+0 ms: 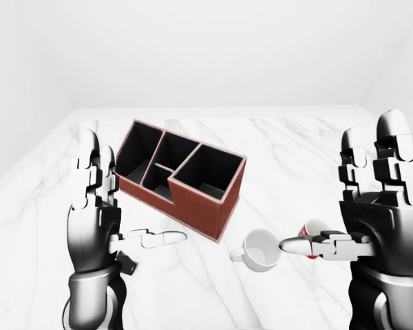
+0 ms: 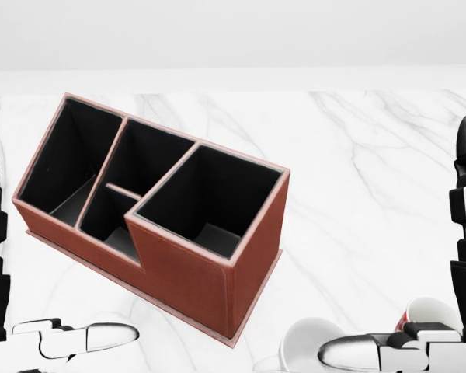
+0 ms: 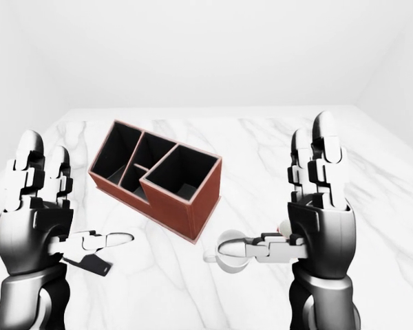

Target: Pick up the red mug and place it to the right of the caddy.

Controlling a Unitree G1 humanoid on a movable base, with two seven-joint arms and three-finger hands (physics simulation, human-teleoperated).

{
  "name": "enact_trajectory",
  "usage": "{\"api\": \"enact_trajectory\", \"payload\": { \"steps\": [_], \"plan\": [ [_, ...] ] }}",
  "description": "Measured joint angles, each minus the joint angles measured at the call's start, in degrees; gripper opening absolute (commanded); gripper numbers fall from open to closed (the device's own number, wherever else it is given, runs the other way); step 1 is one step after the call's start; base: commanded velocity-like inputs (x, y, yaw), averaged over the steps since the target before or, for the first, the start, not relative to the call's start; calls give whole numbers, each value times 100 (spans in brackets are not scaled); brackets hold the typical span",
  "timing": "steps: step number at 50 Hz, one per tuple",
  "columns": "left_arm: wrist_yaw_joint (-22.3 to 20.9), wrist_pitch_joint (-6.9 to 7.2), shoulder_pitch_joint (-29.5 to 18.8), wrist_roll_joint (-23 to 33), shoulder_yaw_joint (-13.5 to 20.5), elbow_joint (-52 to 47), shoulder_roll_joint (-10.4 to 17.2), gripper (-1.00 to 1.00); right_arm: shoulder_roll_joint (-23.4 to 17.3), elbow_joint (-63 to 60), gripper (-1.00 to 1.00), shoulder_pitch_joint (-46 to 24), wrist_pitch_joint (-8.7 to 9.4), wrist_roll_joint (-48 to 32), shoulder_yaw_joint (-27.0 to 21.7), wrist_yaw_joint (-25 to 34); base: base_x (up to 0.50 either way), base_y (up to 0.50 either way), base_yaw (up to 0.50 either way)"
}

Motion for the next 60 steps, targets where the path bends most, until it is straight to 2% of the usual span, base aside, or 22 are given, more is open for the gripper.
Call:
{"api": "enact_trajectory", "payload": {
  "steps": [25,30,40,53,60],
  "plan": [
    [-9,0,7,-24,-14,36,-28,100,-20,-67,100,-27,0,44,-91,-85,0,-2,0],
    [-28,0,-31,-48,25,30,-26,100,-57,-200,100,-22,0,102,-301,-6,0,0,0],
    [-57,0,-60,-86,76,-23,-32,100,-645,-506,100,-464,0,274,-1499,645,0,0,0],
    [-51,0,-27,-74,18,-53,-36,100,-2306,-506,100,-639,0,1606,-3588,1246,0,0,0],
    [-57,0,-7,-74,1,-87,-31,100,-2803,-506,100,-812,0,1593,-4287,1878,0,0,0]
  ]
}}
